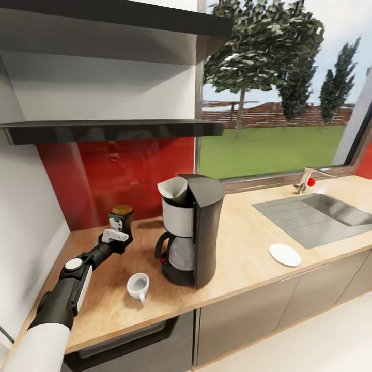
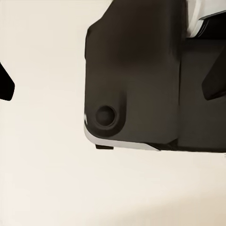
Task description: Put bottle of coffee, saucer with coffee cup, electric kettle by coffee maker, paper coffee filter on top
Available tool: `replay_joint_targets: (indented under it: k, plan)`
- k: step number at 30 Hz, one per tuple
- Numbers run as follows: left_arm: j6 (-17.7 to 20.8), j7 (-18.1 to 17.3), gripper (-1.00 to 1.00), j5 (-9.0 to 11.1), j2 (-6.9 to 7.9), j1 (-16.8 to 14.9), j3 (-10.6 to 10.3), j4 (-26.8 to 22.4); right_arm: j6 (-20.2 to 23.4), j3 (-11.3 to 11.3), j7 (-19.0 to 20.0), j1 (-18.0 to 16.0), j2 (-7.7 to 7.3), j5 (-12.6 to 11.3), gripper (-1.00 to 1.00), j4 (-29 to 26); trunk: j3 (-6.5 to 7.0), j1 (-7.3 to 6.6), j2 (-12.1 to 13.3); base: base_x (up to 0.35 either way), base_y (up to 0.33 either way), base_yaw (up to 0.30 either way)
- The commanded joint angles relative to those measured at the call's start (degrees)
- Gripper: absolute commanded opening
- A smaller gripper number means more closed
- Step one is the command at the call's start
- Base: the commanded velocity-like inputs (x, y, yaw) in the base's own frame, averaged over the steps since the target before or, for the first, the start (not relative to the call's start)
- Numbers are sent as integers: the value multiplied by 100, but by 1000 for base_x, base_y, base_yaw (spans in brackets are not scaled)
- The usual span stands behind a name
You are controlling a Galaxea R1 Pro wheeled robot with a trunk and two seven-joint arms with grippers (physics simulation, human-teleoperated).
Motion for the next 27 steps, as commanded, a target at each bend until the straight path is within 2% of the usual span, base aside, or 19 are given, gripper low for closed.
replay_joint_targets:
  k: [1,5,9,17,21,27]
  plan:
    - [23,-38,-100,-21,-14,-3,12,-9,-1,-4,-33,1,-5,42,100,-9,-11,7,-11,319,101,-55]
    - [18,-40,-100,-22,-27,3,8,32,-1,0,-33,1,-56,46,100,-2,-11,7,-11,245,73,-182]
    - [10,-46,-100,-50,-43,4,-5,100,-1,0,-33,1,-120,44,100,3,-11,7,-11,33,9,-202]
    - [2,-56,-100,-72,-45,110,-46,214,-1,8,-33,1,-124,46,100,8,-11,7,-11,1,0,-15]
    - [-229,-62,-100,-78,-33,141,-48,309,-1,10,-33,1,-124,46,100,9,-11,7,-11,0,0,0]
    - [-269,-57,-100,-69,-53,233,-52,316,-1,8,-33,1,-124,47,100,9,-11,7,-11,5,0,-7]
